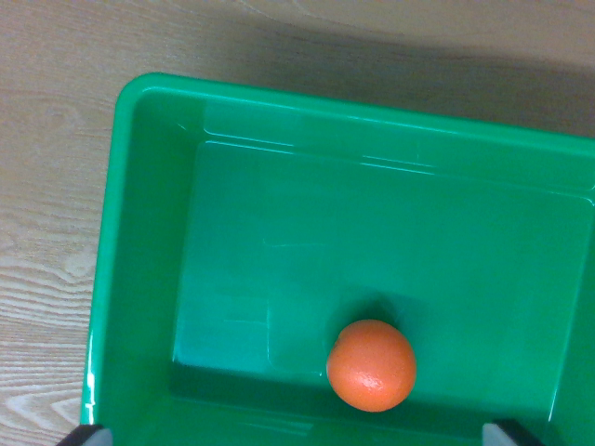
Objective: Pick fruit
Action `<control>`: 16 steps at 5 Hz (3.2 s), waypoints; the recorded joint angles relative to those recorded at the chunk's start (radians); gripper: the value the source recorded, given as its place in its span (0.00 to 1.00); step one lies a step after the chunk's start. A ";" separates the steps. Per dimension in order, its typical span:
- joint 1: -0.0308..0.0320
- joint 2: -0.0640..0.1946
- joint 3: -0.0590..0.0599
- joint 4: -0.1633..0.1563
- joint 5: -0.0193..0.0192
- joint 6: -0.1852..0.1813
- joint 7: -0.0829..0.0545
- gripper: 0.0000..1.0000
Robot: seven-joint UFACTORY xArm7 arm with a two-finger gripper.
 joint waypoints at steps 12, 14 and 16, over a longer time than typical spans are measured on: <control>-0.0173 0.032 -0.016 -0.132 -0.0049 -0.128 0.020 0.00; -0.0222 0.041 -0.020 -0.169 -0.0063 -0.165 0.025 0.00; -0.0280 0.052 -0.025 -0.212 -0.0079 -0.207 0.032 0.00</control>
